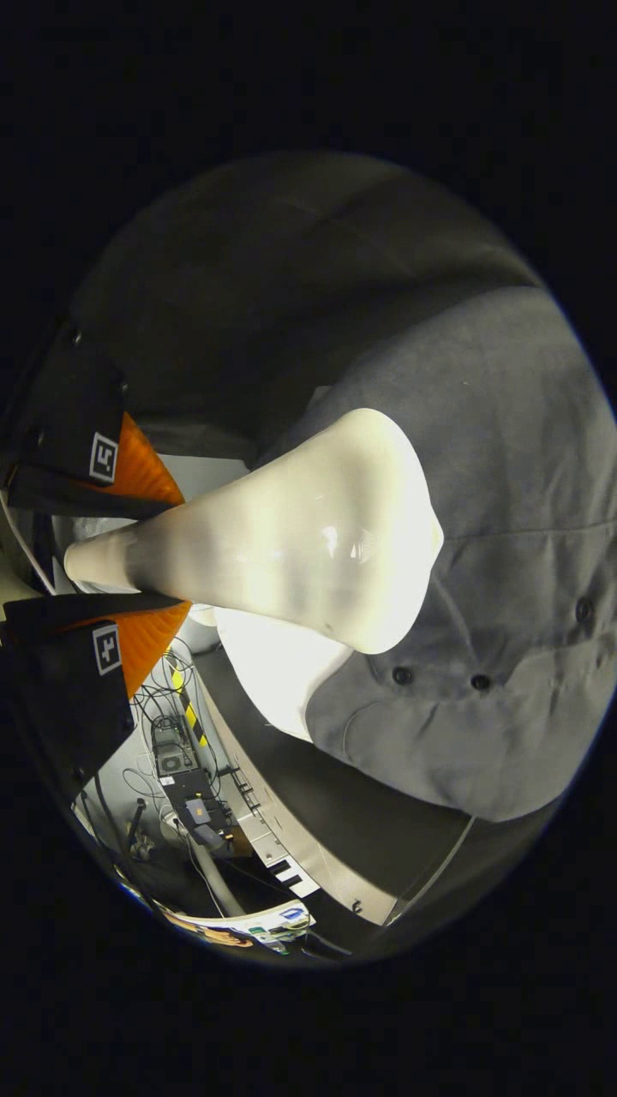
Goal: Iron the clothes twice with a garment steamer, once on the left side and once on the right side.
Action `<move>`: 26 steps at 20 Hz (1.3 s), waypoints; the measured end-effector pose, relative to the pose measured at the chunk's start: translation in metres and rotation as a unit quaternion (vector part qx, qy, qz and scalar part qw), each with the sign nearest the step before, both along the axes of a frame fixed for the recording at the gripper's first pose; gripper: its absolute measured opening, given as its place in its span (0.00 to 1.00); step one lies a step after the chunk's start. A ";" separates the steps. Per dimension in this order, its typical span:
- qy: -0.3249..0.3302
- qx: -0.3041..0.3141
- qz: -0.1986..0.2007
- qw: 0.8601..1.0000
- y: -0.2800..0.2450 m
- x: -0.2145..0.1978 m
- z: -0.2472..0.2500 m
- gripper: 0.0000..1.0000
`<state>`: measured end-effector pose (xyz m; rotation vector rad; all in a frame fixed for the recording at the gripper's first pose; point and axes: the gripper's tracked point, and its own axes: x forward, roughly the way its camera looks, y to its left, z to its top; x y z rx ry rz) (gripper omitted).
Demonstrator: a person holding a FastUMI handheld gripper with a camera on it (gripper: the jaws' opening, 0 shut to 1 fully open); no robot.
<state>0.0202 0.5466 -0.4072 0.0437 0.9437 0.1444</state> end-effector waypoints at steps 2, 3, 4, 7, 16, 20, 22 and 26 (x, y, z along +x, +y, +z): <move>-0.014 0.008 -0.007 1.000 -0.015 -0.002 0.025 0.46; -0.023 0.012 -0.013 1.000 -0.022 -0.003 0.040 0.46; -0.032 0.015 -0.019 0.999 -0.032 -0.002 0.054 0.46; -0.054 0.027 -0.033 0.998 -0.066 0.007 0.088 0.46; -0.136 0.048 -0.063 0.988 -0.187 0.029 0.198 0.46; -0.179 0.053 -0.048 0.981 -0.225 0.032 0.249 0.45; -0.202 0.055 -0.035 0.977 -0.239 0.030 0.278 0.46; -0.244 0.068 -0.013 0.967 -0.267 0.021 0.325 0.45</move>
